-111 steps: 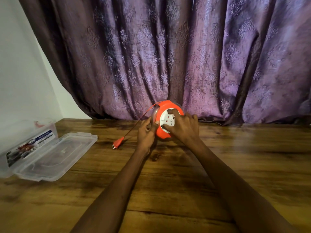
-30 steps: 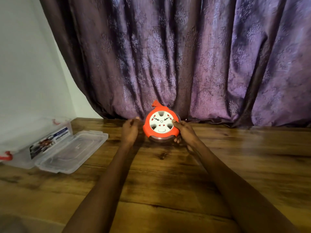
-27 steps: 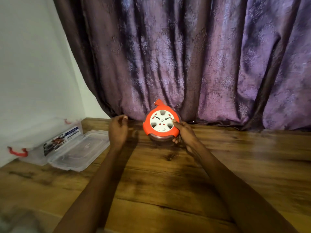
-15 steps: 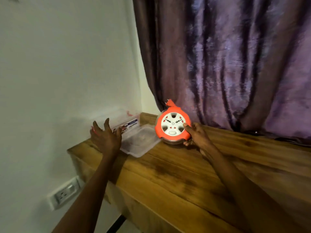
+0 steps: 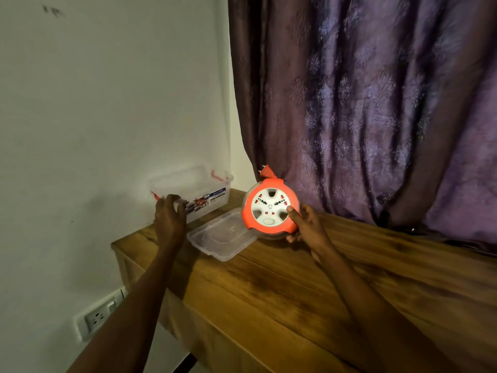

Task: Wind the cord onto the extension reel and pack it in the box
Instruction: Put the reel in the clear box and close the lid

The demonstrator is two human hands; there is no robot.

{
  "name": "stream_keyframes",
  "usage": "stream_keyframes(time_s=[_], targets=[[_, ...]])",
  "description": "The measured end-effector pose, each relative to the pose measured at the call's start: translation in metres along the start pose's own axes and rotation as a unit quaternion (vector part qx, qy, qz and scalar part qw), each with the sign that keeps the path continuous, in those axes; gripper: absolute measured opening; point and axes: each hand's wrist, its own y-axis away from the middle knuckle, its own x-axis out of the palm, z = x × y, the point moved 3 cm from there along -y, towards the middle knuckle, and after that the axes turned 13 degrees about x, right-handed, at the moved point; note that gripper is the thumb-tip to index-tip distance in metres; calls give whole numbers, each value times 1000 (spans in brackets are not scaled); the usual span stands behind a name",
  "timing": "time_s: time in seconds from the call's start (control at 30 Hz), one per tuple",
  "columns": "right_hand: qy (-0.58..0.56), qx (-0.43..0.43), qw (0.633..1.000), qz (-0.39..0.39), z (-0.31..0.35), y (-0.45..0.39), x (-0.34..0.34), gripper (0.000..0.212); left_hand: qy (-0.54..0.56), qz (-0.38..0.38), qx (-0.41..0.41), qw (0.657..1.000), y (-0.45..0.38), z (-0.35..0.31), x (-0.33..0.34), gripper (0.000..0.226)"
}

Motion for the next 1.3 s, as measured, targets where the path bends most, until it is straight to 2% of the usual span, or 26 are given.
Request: stream_keyframes(time_s=[0.13, 0.27, 0.4, 0.53, 0.6, 0.7, 0.83, 0.93, 1.0, 1.1, 1.3], targets=[[-74, -41, 996, -27, 20, 5, -28, 20, 73, -7, 85, 994, -20, -30, 9, 16], [-108, -108, 985, -74, 55, 15, -67, 23, 196, 79, 99, 972, -18, -79, 44, 10], [-104, -155, 972, -141, 95, 34, -120, 16, 321, 189, 130, 919, 11, -141, 91, 8], [-37, -184, 963, -195, 122, 61, -186, 13, 391, 282, 152, 863, 56, -211, 134, 9], [10, -171, 963, -209, 126, 73, -216, 19, 416, 315, 154, 839, 78, -241, 149, 17], [87, -144, 957, -234, 124, 92, -260, 24, 471, 360, 147, 792, 109, -283, 166, 15], [162, -91, 948, -259, 109, 120, -304, 12, 534, 391, 107, 742, 144, -323, 182, 11], [214, -39, 942, -256, 99, 134, -323, 30, 576, 402, 41, 711, 162, -333, 191, 9], [246, -9, 937, -248, 95, 141, -331, 37, 574, 406, 45, 710, 168, -335, 195, 9], [278, 22, 934, -223, 95, 143, -335, 41, 540, 414, 62, 731, 172, -331, 201, 11], [347, 104, 920, -149, 104, 127, -336, 43, 533, 414, 78, 733, 172, -329, 203, 22]])
